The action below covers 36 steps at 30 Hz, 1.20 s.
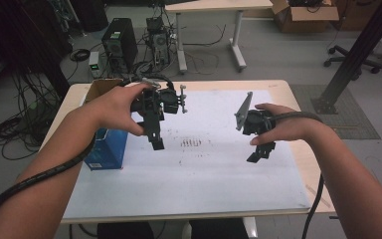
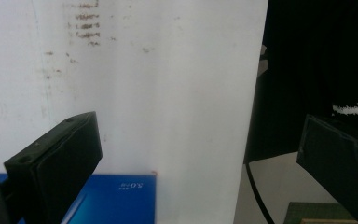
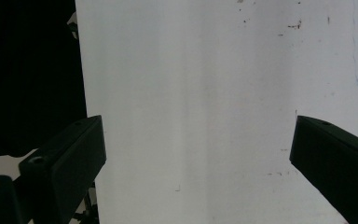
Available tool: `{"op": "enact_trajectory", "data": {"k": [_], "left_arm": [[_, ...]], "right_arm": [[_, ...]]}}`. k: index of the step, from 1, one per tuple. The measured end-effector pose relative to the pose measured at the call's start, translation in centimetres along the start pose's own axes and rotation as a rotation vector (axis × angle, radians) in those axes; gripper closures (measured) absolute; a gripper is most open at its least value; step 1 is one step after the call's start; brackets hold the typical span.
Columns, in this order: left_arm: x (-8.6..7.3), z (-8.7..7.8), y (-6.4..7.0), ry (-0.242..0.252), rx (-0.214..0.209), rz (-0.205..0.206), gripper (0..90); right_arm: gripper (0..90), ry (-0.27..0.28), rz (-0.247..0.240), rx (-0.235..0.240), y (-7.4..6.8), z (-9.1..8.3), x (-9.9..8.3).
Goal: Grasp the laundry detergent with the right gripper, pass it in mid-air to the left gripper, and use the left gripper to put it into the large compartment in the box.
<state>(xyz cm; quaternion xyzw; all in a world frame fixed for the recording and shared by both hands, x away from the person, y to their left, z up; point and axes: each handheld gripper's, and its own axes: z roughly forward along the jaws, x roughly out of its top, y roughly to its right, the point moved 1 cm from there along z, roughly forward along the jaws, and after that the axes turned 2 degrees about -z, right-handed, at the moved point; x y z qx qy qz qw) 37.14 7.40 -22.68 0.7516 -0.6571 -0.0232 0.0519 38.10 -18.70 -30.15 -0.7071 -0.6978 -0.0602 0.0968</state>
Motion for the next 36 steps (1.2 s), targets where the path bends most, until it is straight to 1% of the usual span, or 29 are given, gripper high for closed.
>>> {"op": "enact_trajectory", "data": {"k": [1,2,5,9,10,13,17,22,27,33,35,36], "left_arm": [[0.1,0.3,0.1,-0.012,-0.001,0.013,0.2],[0.1,0.3,0.1,-0.012,-0.001,0.013,0.2],[0.2,0.7,-0.1,-0.026,0.018,0.025,0.2],[0.2,1.1,-0.5,-0.035,0.006,0.032,0.2],[0.2,1.1,-0.7,-0.034,0.006,0.032,0.2],[0.2,1.1,-1.0,-0.022,0.003,0.034,0.2],[0.3,1.1,-1.3,-0.023,0.0,0.041,0.2],[0.1,1.2,-1.4,-0.03,0.001,0.036,0.2],[-0.2,0.9,-1.4,-0.022,0.004,0.028,0.2],[-0.4,0.9,-1.2,-0.024,0.013,0.023,0.2],[-0.4,0.8,-1.2,-0.024,0.016,0.024,0.2],[-0.4,0.8,-1.2,-0.02,0.014,0.024,0.2]], "right_arm": [[3.3,0.0,0.002,0.001,0.0,0.0,0.0],[3.3,0.0,0.002,0.001,0.0,0.0,0.0],[3.5,-0.006,0.001,0.006,0.2,0.2,0.1],[3.5,-0.009,-0.001,0.01,0.5,0.4,0.1],[3.5,-0.018,-0.003,0.012,0.7,0.4,0.1],[3.4,-0.02,-0.001,0.013,0.9,0.4,0.0],[3.4,-0.023,0.006,0.014,1.3,0.3,-0.2],[3.5,-0.024,0.015,0.01,1.5,0.2,-0.3],[3.5,-0.027,0.016,0.01,1.5,0.1,-0.3],[3.6,-0.026,0.018,0.01,1.3,0.0,-0.2],[3.6,-0.02,0.013,0.008,1.3,0.0,-0.2],[3.4,-0.013,0.019,0.007,1.2,0.0,-0.2]]}}
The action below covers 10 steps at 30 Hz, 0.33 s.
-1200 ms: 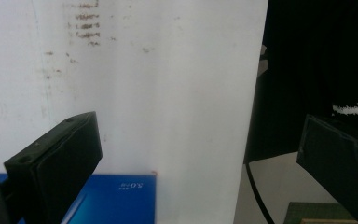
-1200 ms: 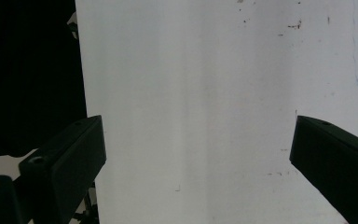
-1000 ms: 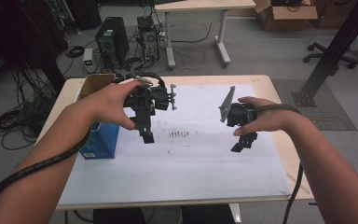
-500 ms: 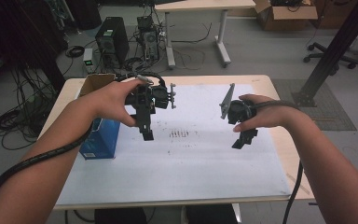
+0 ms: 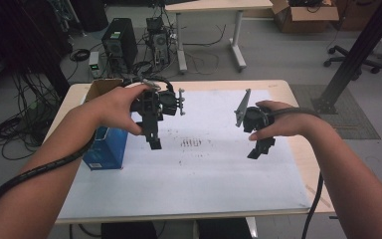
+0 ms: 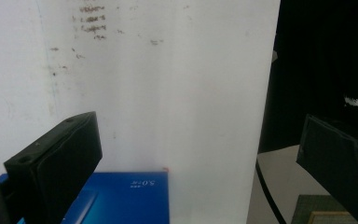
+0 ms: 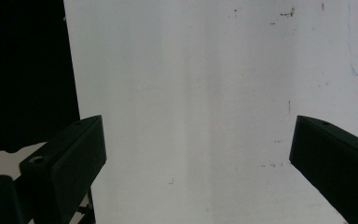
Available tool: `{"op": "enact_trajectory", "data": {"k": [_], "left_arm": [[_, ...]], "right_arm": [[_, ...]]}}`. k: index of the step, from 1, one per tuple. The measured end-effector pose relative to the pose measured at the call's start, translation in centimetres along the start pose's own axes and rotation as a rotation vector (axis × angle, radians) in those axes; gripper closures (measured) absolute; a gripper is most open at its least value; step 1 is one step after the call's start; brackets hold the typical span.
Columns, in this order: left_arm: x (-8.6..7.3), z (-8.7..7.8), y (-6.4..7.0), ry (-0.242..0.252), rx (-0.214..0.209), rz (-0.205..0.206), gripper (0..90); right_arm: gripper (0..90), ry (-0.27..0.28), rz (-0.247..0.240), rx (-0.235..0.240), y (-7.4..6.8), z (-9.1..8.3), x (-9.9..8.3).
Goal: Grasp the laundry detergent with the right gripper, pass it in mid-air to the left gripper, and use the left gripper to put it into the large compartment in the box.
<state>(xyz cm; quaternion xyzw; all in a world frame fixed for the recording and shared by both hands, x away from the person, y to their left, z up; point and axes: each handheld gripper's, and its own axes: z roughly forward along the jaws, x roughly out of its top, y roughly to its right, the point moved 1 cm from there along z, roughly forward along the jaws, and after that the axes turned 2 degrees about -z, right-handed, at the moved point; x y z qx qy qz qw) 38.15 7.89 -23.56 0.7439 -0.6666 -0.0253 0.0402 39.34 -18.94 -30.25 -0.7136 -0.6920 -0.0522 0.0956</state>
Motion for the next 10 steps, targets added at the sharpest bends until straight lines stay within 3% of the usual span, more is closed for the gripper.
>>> {"op": "enact_trajectory", "data": {"k": [10], "left_arm": [[0.17,-0.33,0.53,0.003,0.007,0.0,0.2]], "right_arm": [[3.6,0.0,0.006,-0.006,-0.36,-0.15,0.04]]}}
